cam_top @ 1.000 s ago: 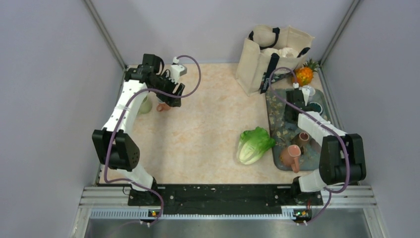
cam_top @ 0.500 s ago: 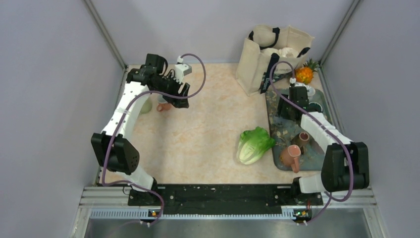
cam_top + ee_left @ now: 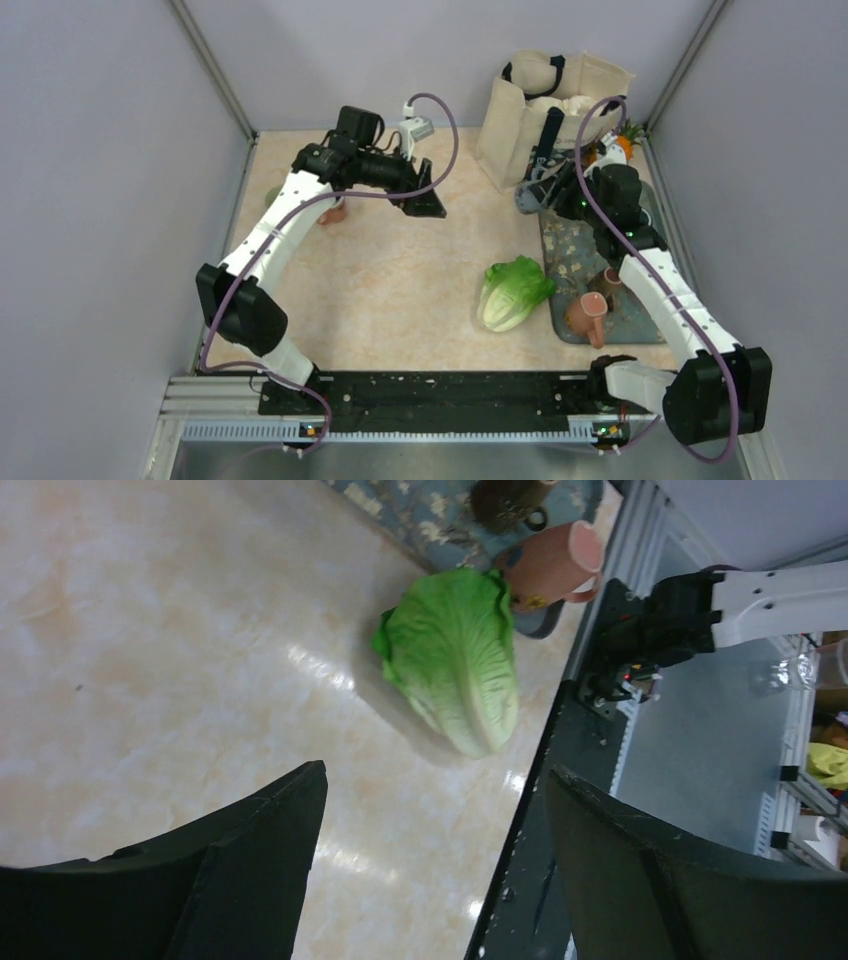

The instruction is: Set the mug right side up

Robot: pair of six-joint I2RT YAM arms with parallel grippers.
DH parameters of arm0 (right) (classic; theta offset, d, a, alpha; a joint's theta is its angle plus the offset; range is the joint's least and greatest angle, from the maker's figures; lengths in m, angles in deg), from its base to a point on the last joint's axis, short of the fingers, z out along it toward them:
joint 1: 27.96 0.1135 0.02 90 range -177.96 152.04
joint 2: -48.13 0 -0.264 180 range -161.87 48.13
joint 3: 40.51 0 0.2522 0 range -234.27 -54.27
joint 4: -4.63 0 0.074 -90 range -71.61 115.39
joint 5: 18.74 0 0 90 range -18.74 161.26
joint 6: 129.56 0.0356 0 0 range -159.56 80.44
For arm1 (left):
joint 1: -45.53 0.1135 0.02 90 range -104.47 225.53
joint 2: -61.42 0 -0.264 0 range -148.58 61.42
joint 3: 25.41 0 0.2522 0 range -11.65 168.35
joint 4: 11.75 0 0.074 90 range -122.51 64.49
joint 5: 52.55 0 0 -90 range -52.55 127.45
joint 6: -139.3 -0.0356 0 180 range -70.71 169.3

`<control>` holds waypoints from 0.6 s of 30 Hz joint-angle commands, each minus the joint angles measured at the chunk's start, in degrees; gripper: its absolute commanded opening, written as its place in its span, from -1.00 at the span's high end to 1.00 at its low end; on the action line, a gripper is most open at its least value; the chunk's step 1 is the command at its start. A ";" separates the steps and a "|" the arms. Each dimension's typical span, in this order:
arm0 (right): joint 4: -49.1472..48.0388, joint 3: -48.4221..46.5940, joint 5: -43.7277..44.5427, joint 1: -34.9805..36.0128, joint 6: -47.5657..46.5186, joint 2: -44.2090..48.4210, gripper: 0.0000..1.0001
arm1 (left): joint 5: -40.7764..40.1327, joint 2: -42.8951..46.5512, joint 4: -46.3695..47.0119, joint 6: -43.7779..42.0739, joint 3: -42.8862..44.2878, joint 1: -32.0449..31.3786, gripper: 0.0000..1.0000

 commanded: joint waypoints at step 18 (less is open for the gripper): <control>-36.93 -0.60 -15.39 10.86 27.63 2.20 1.00 | 8.77 -2.79 20.22 19.42 9.23 -5.97 -0.41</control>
